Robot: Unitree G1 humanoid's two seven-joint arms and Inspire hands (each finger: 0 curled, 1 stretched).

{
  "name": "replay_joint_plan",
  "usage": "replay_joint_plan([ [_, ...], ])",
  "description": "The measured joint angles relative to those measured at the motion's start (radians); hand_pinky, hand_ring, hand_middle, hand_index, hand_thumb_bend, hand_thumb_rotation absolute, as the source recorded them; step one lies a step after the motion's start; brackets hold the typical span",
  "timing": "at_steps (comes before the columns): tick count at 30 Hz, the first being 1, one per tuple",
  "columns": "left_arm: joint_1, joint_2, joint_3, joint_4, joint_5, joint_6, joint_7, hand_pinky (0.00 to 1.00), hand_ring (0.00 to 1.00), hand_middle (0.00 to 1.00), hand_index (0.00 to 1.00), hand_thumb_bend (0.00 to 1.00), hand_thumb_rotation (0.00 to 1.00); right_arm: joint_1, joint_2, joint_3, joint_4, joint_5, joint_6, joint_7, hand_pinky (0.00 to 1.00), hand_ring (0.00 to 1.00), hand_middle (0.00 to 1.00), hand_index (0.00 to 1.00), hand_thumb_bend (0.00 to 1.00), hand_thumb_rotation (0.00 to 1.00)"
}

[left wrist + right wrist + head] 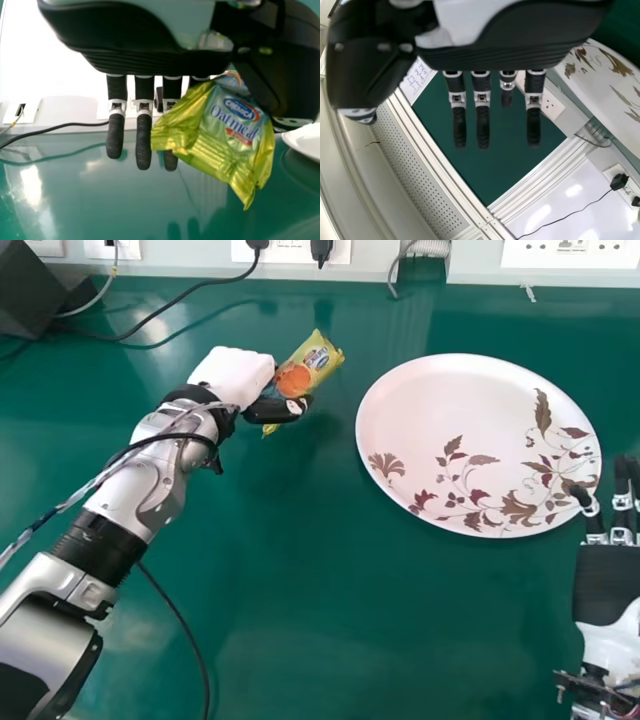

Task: Pick up biscuit and place it in the plate

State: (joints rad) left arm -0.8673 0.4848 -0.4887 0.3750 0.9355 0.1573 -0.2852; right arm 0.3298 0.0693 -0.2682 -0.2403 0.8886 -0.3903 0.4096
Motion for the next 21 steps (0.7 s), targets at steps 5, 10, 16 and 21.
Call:
replay_joint_plan([
  [5,0.032,0.001,0.019,-0.044,-0.017,-0.005,0.002,0.33,0.41,0.49,0.52,0.51,0.0,0.0,0.0,0.001,0.0,-0.006,-0.002,-0.012,0.53,0.65,0.67,0.64,0.79,0.0],
  [10,0.037,0.015,0.042,-0.076,-0.02,-0.016,-0.001,0.33,0.41,0.49,0.52,0.51,0.0,0.0,0.0,0.001,0.0,-0.009,-0.004,-0.016,0.52,0.63,0.68,0.65,0.76,0.0],
  [16,0.04,0.032,0.057,-0.108,-0.036,-0.033,-0.008,0.33,0.41,0.49,0.52,0.51,0.0,-0.001,0.0,0.001,0.003,-0.009,-0.012,-0.017,0.49,0.6,0.66,0.65,0.77,0.0],
  [21,0.059,0.037,0.077,-0.138,-0.055,-0.046,-0.013,0.33,0.41,0.49,0.52,0.51,0.0,-0.001,0.0,0.002,0.005,-0.007,-0.015,-0.018,0.49,0.6,0.62,0.63,0.78,0.0],
])
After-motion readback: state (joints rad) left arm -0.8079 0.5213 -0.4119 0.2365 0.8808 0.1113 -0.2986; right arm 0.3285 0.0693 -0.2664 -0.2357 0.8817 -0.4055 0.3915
